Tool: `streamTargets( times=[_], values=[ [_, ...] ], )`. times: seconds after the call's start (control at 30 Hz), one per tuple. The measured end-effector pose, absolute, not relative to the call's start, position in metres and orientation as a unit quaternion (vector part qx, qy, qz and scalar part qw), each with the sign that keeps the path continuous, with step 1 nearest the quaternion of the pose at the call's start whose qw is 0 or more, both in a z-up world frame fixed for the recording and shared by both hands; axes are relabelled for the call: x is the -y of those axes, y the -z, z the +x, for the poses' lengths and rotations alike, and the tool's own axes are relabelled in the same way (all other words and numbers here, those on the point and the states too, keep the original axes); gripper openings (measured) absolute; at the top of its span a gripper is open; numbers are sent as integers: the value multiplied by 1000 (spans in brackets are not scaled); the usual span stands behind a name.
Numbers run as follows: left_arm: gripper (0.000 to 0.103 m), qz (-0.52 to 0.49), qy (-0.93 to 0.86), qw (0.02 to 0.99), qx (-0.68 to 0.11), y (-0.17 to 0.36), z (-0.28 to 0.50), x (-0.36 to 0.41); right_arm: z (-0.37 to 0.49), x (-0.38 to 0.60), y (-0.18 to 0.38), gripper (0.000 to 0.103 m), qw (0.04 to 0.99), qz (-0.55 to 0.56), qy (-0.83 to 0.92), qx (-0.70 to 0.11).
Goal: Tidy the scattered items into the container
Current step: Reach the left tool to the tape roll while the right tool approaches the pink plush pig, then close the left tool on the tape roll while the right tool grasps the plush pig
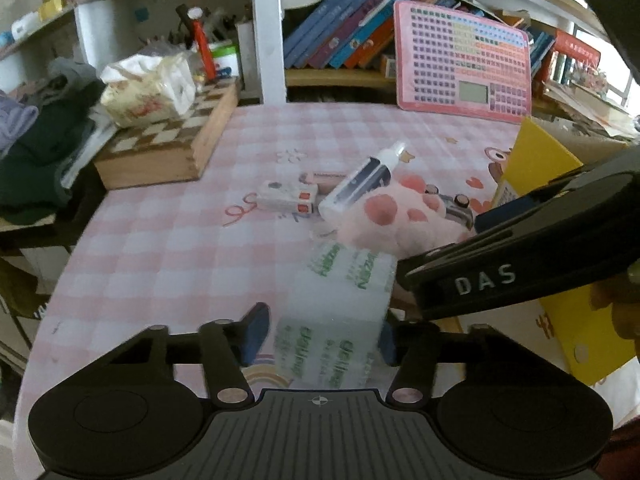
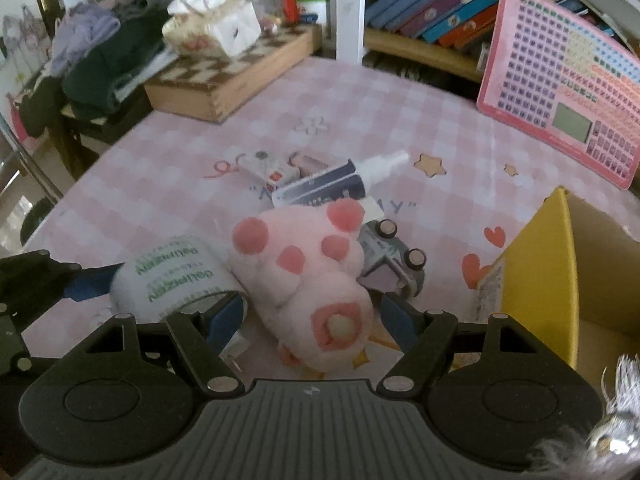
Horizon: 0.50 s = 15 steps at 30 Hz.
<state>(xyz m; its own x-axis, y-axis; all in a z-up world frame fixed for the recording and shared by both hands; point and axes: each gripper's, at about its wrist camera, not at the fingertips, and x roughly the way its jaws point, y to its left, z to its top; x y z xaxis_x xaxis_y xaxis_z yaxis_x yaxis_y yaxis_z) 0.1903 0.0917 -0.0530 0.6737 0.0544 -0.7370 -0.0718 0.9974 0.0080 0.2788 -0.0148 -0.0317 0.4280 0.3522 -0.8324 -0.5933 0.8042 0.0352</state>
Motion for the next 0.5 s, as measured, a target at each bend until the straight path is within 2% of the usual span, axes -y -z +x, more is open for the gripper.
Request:
streamTargets(
  times=[0.17, 0.27, 0.5],
  values=[
    [46, -25, -29, 915, -402, 53, 192, -98, 287, 8, 41, 75, 826, -130, -284, -469],
    [46, -67, -32, 911, -407, 51, 193, -109, 292, 8, 43, 76, 823, -115, -290, -474],
    [46, -253, -44, 877, -407, 57, 181, -150, 298, 13, 43, 75, 810, -46, -315, -492]
  ],
)
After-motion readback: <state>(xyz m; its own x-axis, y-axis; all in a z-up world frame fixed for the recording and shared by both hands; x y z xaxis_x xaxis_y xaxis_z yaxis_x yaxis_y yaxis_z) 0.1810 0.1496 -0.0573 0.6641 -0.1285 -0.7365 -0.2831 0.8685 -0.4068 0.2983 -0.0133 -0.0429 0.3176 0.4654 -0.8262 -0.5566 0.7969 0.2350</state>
